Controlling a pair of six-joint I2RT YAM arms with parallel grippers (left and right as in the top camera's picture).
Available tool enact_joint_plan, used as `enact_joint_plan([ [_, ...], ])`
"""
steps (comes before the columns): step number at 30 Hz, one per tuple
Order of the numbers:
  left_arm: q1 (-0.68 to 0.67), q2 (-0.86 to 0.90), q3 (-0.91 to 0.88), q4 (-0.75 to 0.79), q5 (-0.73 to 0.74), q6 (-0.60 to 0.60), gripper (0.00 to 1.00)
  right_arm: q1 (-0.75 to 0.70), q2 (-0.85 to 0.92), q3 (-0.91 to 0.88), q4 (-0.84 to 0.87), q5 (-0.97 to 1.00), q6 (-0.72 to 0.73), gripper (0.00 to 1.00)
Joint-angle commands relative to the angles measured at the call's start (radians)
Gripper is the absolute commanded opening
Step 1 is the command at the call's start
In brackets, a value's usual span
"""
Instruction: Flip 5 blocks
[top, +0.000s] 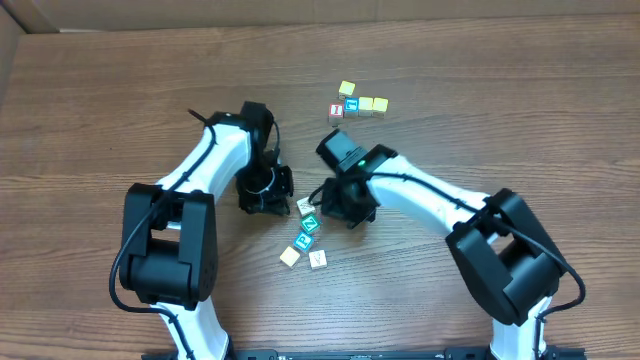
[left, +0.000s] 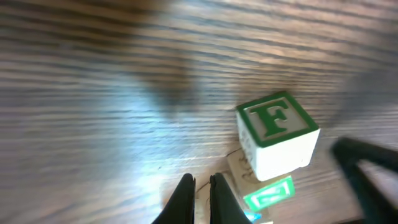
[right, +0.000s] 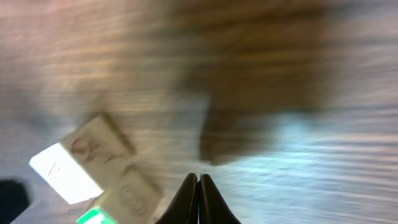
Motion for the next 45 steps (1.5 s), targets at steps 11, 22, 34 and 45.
enact_joint_plan([
  [11,-0.052,0.006,-0.042,-0.016,0.006,-0.001,0.04,0.042,0.005,0.008,-0.079,-0.095,-0.019,0.04],
  [22,-0.06,0.006,-0.068,-0.009,0.009,-0.003,0.04,0.089,0.005,0.005,-0.039,-0.093,0.011,0.04],
  [34,-0.058,0.006,-0.109,0.13,0.099,-0.034,0.04,0.108,0.005,0.005,-0.004,-0.048,0.022,0.04],
  [45,-0.058,0.006,-0.109,0.139,0.098,-0.048,0.04,0.108,0.005,0.005,0.006,0.0,0.022,0.04],
])
